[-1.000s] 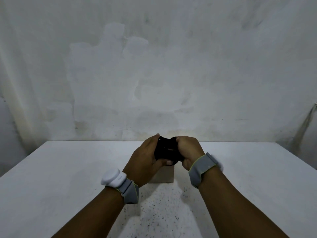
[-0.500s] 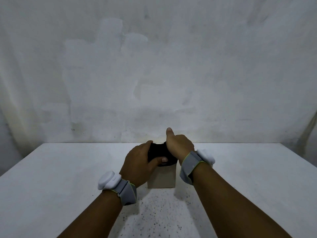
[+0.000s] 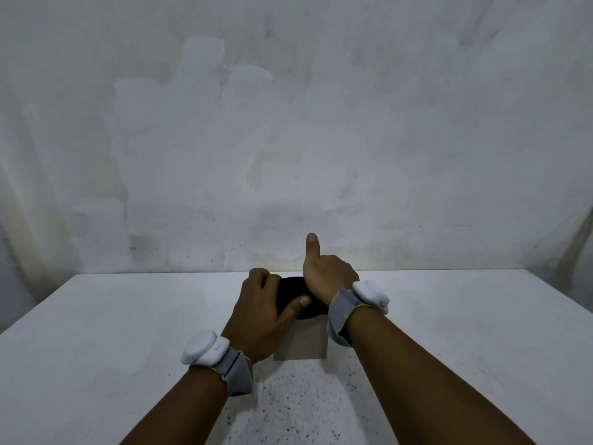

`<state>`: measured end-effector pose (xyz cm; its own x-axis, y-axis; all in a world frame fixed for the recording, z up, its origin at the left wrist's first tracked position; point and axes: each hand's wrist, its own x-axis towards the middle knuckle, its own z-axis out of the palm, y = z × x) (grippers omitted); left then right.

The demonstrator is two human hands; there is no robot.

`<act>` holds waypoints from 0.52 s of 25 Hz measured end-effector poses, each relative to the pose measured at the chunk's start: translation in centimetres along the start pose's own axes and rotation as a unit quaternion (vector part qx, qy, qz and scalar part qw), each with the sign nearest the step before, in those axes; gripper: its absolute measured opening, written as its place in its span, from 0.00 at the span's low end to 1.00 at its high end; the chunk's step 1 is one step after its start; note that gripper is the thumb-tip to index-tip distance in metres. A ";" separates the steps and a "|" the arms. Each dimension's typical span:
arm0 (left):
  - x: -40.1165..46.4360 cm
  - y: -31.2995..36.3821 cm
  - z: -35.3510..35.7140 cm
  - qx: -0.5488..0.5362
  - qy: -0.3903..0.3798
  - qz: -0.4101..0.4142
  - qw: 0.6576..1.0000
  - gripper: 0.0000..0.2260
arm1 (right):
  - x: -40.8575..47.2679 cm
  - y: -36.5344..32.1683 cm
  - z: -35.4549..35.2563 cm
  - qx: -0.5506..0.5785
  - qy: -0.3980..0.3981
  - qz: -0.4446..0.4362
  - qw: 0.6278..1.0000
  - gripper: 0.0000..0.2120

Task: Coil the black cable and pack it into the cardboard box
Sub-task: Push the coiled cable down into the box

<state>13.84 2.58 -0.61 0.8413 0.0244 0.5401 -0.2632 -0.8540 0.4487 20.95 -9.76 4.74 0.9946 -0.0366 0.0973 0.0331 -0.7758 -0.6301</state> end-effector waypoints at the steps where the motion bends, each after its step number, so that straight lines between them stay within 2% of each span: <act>1: -0.1 0.0 0.1 -0.026 -0.010 -0.008 1.000 0.26 | 0.0 -0.1 0.1 0.001 0.005 0.008 1.000 0.43; 5: -0.4 0.0 0.1 -0.058 -0.043 -0.011 0.997 0.33 | 0.0 -0.2 0.3 0.001 0.013 0.016 1.000 0.44; 13: -0.4 0.1 0.1 -0.038 -0.040 0.008 0.998 0.24 | -0.3 0.9 1.1 -0.029 0.026 -0.007 0.999 0.31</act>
<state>13.56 2.38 -0.84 0.8708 -0.0317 0.4906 -0.3089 -0.8117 0.4957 20.74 -9.74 3.26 0.9876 -0.0568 0.1463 0.0398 -0.8112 -0.5834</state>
